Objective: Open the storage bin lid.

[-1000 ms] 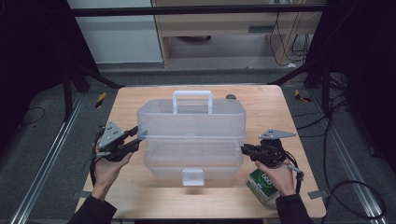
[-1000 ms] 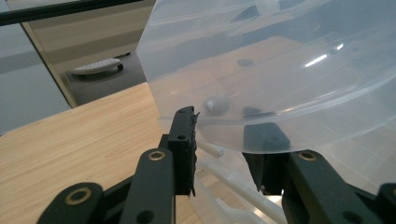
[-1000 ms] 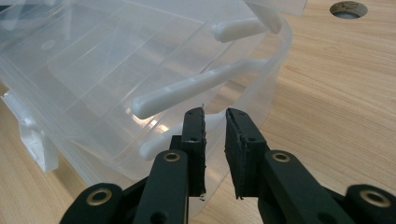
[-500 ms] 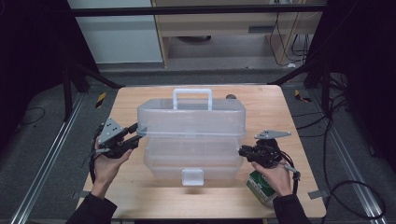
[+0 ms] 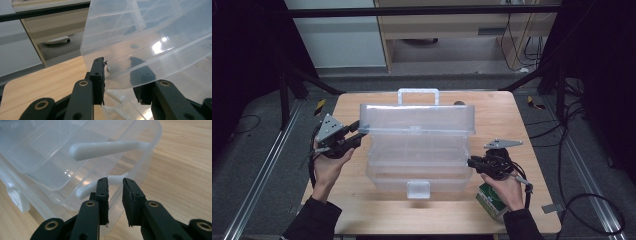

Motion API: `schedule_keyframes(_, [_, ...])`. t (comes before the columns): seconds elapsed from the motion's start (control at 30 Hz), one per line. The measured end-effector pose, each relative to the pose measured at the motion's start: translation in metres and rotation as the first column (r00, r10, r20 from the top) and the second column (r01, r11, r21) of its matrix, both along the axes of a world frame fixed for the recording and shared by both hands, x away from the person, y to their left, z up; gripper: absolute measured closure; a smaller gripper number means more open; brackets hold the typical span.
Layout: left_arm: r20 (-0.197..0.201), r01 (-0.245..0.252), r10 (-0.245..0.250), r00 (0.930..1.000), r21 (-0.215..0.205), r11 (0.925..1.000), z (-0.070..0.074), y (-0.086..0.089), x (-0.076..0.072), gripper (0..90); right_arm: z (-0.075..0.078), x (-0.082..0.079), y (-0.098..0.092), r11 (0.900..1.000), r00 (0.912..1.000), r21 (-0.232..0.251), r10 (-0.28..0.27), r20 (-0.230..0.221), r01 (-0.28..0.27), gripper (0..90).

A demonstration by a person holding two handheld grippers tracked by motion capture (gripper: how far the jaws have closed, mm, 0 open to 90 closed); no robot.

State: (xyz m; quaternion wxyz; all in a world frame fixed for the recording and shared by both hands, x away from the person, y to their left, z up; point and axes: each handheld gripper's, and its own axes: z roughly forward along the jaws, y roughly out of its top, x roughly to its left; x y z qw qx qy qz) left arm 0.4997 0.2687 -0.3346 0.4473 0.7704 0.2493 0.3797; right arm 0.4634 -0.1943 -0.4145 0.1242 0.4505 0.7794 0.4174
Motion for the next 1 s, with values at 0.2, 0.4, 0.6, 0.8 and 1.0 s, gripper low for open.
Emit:
schedule_keyframes(0.2, [0.012, -0.036, 0.036, 0.9993, 0.015, 0.9992, 0.007, -0.004, 0.006, 66.5, 0.000, 0.000, 0.000, 1.000, 1.0000, 0.000, -0.001, -0.002, 0.001, 75.1])
schedule_keyframes(0.4, [0.016, -0.066, 0.066, 0.9977, 0.000, 0.9978, 0.012, -0.006, 0.013, 68.3, 0.000, 0.000, -0.001, 1.000, 1.0000, 0.005, -0.002, -0.009, 0.002, 75.2])
schedule_keyframes(0.6, [0.019, -0.089, 0.089, 0.9959, 0.001, 0.9961, 0.018, -0.009, 0.022, 70.1, 0.000, 0.000, -0.001, 1.000, 1.0000, 0.007, -0.001, -0.009, 0.001, 75.1])
schedule_keyframes(0.8, [0.011, -0.094, 0.094, 0.9955, 0.001, 0.9956, 0.021, -0.009, 0.031, 72.5, 0.000, 0.000, -0.001, 1.000, 1.0000, 0.003, 0.000, -0.006, 0.000, 75.1])
schedule_keyframes(1.0, [-0.005, -0.100, 0.100, 0.9950, 0.002, 0.9950, 0.025, -0.010, 0.041, 74.2, 0.000, 0.000, -0.001, 1.000, 1.0000, 0.003, -0.002, -0.005, 0.002, 75.2])
